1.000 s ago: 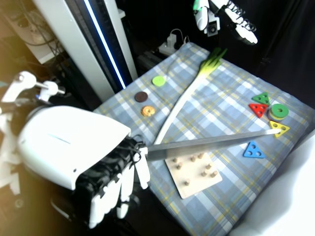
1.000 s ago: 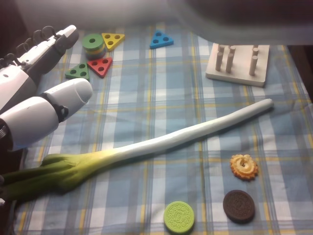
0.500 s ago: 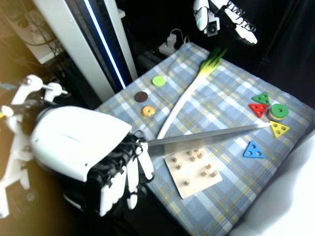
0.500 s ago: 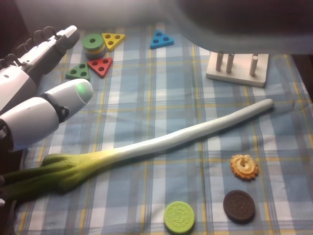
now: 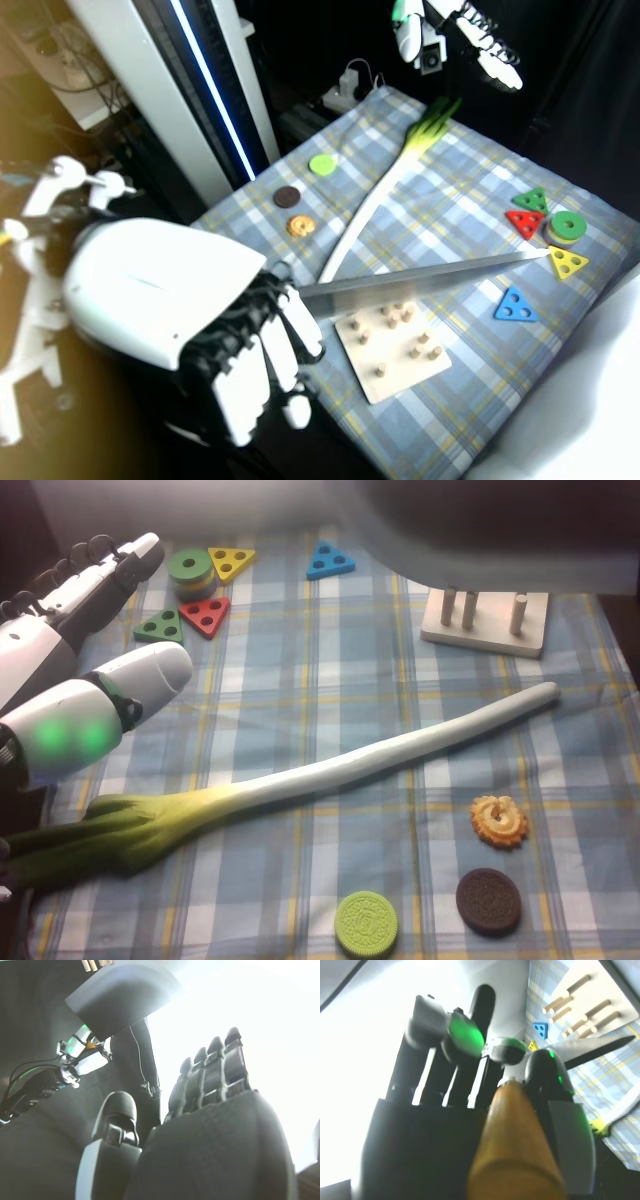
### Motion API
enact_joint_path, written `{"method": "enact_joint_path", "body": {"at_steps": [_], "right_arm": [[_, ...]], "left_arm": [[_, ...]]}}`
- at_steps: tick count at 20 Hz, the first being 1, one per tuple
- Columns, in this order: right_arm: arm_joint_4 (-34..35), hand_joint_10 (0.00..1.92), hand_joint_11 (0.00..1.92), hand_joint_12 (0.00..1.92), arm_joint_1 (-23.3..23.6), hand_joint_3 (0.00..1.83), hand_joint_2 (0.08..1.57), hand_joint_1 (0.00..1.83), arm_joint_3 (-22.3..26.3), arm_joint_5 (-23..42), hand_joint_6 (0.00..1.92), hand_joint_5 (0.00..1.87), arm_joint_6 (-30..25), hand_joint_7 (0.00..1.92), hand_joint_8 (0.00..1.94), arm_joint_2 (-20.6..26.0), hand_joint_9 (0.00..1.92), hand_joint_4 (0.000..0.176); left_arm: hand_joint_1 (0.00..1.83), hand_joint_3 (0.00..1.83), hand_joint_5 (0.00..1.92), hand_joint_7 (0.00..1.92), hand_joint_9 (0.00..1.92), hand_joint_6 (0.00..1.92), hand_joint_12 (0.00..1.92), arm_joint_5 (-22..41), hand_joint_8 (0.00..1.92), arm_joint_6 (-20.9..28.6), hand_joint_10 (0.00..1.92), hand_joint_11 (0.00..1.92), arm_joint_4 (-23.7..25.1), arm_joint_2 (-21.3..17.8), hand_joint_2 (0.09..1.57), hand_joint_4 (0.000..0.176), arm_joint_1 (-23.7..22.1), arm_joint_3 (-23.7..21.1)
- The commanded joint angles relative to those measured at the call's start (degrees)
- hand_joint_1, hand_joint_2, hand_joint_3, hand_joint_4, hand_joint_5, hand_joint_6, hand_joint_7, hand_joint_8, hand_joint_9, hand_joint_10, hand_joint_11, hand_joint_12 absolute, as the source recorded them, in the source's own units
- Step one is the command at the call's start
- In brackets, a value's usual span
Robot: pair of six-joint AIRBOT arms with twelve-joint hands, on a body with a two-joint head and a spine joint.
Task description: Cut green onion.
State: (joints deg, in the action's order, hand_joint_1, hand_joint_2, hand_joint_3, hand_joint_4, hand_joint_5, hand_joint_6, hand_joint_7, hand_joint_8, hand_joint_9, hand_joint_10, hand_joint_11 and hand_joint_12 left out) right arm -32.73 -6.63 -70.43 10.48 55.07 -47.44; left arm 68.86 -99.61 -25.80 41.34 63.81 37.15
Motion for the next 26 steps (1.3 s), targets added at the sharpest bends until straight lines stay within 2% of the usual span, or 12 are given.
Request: {"method": "enact_joint_path", "body": {"at_steps": [1,3,5,8,9,10,12,14,15,16,22,26], "right_arm": [[-0.8,1.92,1.61,1.92,1.1,0.00,1.47,0.46,-0.7,3.2,1.92,1.14,0.2,1.47,1.94,-0.1,1.61,0.126],[-1.7,1.92,1.66,1.92,1.5,0.00,1.46,0.50,-1.4,1.8,1.92,1.10,0.2,1.51,1.94,-0.8,1.65,0.124],[-1.8,1.92,1.53,1.92,1.9,0.00,1.47,0.37,-2.4,0.8,1.92,1.16,0.2,1.42,1.94,-1.5,1.52,0.123],[-2.2,1.92,1.46,1.92,2.0,0.01,1.51,0.40,-3.5,-0.7,1.92,1.09,0.3,1.30,1.94,-2.4,1.44,0.118],[-2.3,1.92,1.20,1.92,2.1,0.00,1.50,0.38,-3.8,-1.1,1.92,0.96,0.3,1.20,1.94,-2.7,1.31,0.117],[-2.6,1.92,1.16,1.92,2.2,0.00,1.50,0.37,-4.3,-1.7,1.92,0.96,0.3,1.18,1.94,-3.0,1.29,0.118],[-3.1,1.92,1.33,1.92,2.2,0.00,1.49,0.38,-4.8,-2.7,1.92,1.00,0.3,1.20,1.94,-3.4,1.34,0.132],[-3.3,1.92,1.33,1.92,2.2,0.00,1.48,0.45,-5.4,-3.4,1.92,0.93,0.3,1.23,1.94,-3.8,1.39,0.146],[-3.3,1.92,1.39,1.92,2.4,0.00,1.48,0.44,-5.6,-3.6,1.92,0.97,0.3,1.28,1.94,-4.0,1.44,0.170],[-3.3,1.92,1.41,1.92,2.7,0.00,1.48,0.42,-5.9,-3.7,1.92,1.06,0.3,1.28,1.94,-4.2,1.42,0.176],[-5.6,1.92,1.36,1.92,3.6,0.00,1.45,0.43,-5.2,-4.0,1.92,1.10,0.3,1.25,1.94,-4.6,1.36,0.173],[-6.9,1.92,1.42,1.92,3.4,0.00,1.43,0.37,-3.0,-3.2,1.92,1.18,0.3,1.38,1.94,-3.5,1.47,0.167]], "left_arm": [[0.00,0.00,0.00,0.00,0.00,0.00,0.00,6.6,0.00,0.2,0.00,0.00,1.6,0.4,1.34,0.000,-0.3,0.1],[0.00,0.00,0.00,0.00,0.00,0.00,0.00,6.6,0.00,0.2,0.00,0.00,1.6,0.4,1.34,0.000,-0.3,0.1],[0.00,0.00,0.00,0.00,0.00,0.00,0.00,6.6,0.00,0.2,0.00,0.00,1.7,0.4,1.35,0.000,-0.3,0.1],[0.00,0.00,0.00,0.00,0.00,0.00,0.00,6.6,0.00,0.2,0.00,0.00,1.7,0.3,1.35,0.000,-0.3,0.1],[0.00,0.00,0.00,0.00,0.00,0.00,0.00,6.6,0.00,0.2,0.00,0.00,1.7,0.3,1.35,0.000,-0.3,0.1],[0.00,0.00,0.00,0.00,0.00,0.00,0.00,6.6,0.00,0.2,0.00,0.00,1.7,0.3,1.35,0.000,-0.3,0.0],[0.00,0.00,0.00,0.00,0.00,0.00,0.00,6.5,0.00,0.2,0.00,0.00,1.8,0.3,1.35,0.000,-0.3,0.0],[0.00,0.00,0.00,0.00,0.00,0.00,0.00,6.5,0.00,0.2,0.00,0.00,1.8,0.3,1.35,0.000,-0.3,0.0],[0.00,0.00,0.00,0.00,0.00,0.00,0.00,6.5,0.00,0.2,0.00,0.00,1.8,0.3,1.36,0.000,-0.3,0.0],[0.00,0.00,0.00,0.00,0.00,0.00,0.00,6.5,0.00,0.2,0.00,0.00,1.8,0.3,1.35,0.000,-0.3,0.0],[0.00,0.00,0.00,0.00,0.00,0.00,0.00,6.5,0.00,0.2,0.00,0.00,2.0,0.4,1.35,0.000,-0.3,0.0],[0.00,0.00,0.00,0.00,0.00,0.00,0.00,6.6,0.00,0.2,0.00,0.00,2.0,0.4,1.36,0.000,-0.3,0.0]]}}
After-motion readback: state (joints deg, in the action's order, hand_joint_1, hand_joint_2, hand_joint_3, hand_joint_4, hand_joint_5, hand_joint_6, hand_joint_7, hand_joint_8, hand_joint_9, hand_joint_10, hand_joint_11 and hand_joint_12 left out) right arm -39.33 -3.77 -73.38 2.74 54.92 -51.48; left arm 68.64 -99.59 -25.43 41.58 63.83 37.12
